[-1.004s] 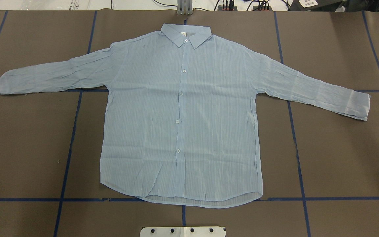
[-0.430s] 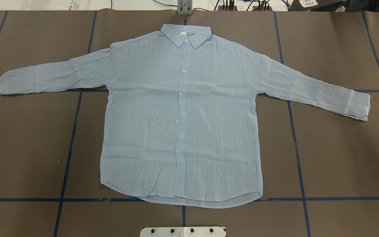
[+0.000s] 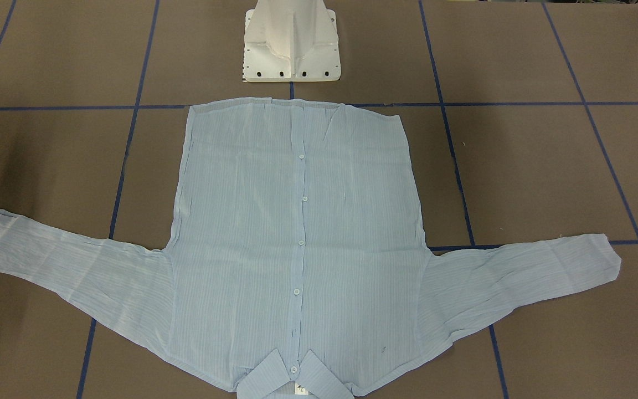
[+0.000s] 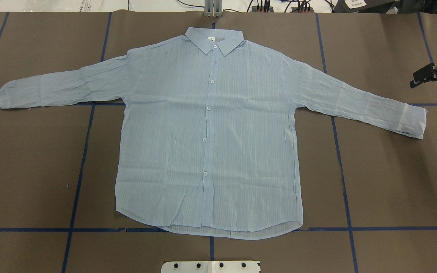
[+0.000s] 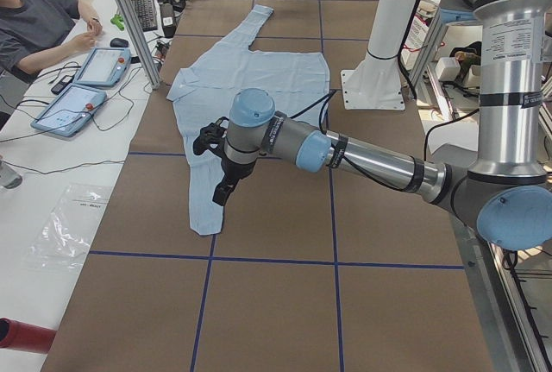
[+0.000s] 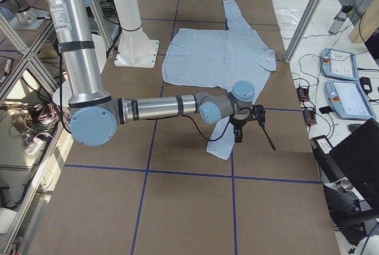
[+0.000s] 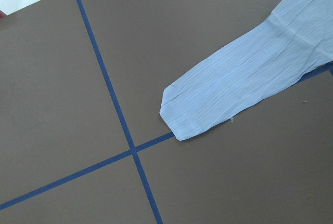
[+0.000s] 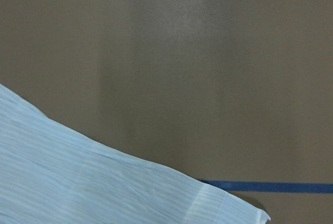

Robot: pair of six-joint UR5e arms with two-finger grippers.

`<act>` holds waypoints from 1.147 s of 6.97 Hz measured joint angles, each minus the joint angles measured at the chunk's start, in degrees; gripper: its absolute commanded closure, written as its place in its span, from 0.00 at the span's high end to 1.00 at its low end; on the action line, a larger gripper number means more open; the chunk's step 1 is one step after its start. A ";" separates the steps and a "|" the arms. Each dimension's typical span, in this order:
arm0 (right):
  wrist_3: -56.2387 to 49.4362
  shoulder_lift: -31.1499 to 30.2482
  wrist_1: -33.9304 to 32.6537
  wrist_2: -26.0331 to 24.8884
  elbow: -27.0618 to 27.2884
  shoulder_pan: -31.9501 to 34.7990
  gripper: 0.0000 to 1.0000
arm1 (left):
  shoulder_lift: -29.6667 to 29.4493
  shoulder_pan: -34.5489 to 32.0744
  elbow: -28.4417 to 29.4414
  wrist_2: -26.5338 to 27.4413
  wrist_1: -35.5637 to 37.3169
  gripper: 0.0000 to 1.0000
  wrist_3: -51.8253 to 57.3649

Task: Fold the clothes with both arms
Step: 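Lower the right gripper to the cuff of the sleeve nearest it and grasp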

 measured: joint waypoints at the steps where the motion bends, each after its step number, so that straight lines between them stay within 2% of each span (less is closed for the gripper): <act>1: 2.87 -0.71 3.72 -0.80 -3.02 -1.02 0.94 | -0.02 0.00 -0.06 -0.05 -0.04 1.00 0.04; 3: 5.77 -1.73 5.71 -3.65 -5.46 -3.11 0.90 | -0.02 -0.05 -0.16 -0.07 -0.04 1.00 0.18; 5: 6.47 -2.34 6.74 -4.74 -7.17 -4.51 0.78 | 0.04 -0.08 -0.19 -0.08 -0.08 1.00 0.32; 6: 6.52 -2.72 7.40 -4.96 -7.80 -4.92 0.66 | 0.15 -0.08 -0.20 -0.08 -0.12 1.00 0.38; 7: 6.57 -2.88 7.78 -5.04 -8.31 -5.10 0.44 | 0.38 -0.09 -0.20 -0.08 -0.27 1.00 0.43; 8: 6.67 -2.94 7.91 -5.08 -8.52 -5.20 0.09 | 0.63 -0.09 -0.20 -0.08 -0.48 1.00 0.47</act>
